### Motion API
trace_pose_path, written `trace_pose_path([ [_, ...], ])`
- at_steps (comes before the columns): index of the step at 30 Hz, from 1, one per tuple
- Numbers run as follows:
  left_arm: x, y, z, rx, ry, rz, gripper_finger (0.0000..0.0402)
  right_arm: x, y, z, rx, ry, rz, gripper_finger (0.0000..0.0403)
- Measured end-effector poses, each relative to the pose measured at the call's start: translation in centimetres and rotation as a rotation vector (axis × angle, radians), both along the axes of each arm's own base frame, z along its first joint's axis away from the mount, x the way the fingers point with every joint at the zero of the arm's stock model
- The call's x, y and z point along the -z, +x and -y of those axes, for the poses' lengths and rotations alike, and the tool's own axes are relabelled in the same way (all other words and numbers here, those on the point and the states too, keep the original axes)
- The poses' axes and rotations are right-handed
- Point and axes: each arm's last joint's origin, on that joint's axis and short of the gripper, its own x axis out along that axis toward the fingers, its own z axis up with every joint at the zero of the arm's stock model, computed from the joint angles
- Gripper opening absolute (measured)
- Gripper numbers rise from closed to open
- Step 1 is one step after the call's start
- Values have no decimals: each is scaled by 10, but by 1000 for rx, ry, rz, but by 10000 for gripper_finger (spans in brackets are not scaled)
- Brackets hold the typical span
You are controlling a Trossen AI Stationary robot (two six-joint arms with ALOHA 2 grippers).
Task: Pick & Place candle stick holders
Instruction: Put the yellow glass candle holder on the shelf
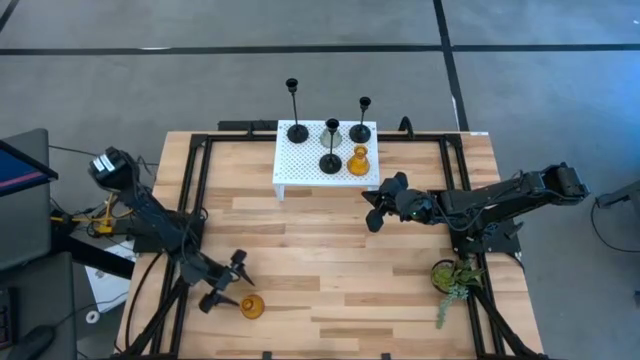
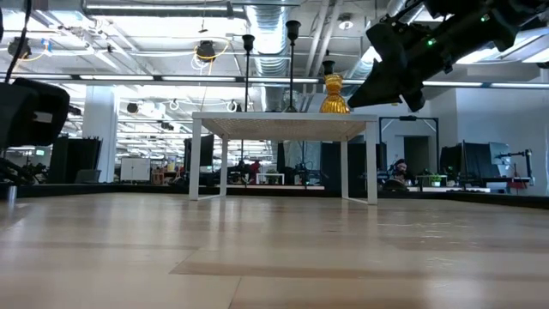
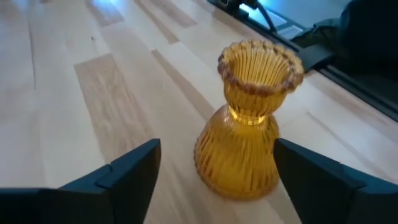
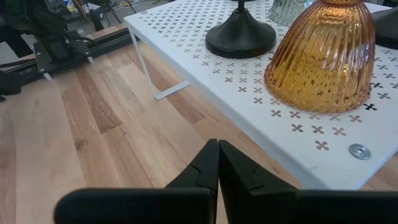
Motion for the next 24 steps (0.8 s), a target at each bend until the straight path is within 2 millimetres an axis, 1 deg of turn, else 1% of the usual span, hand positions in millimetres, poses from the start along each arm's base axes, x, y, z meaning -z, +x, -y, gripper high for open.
trace_pose_path([
  [5, -3, 5, 6, 1, -67, 54, 337, 0, 0, 0, 0, 0, 0, 1],
  [11, -4, 8, 10, -1, -117, 86, 356, 0, 0, 0, -1, 0, 0, 1],
  [16, 2, 11, 14, -21, -126, 34, 361, 0, 0, 0, -1, 0, 0, 1],
  [24, 2, 23, 28, -23, -109, 18, 358, 0, 0, 0, -1, 0, 0, 1],
])
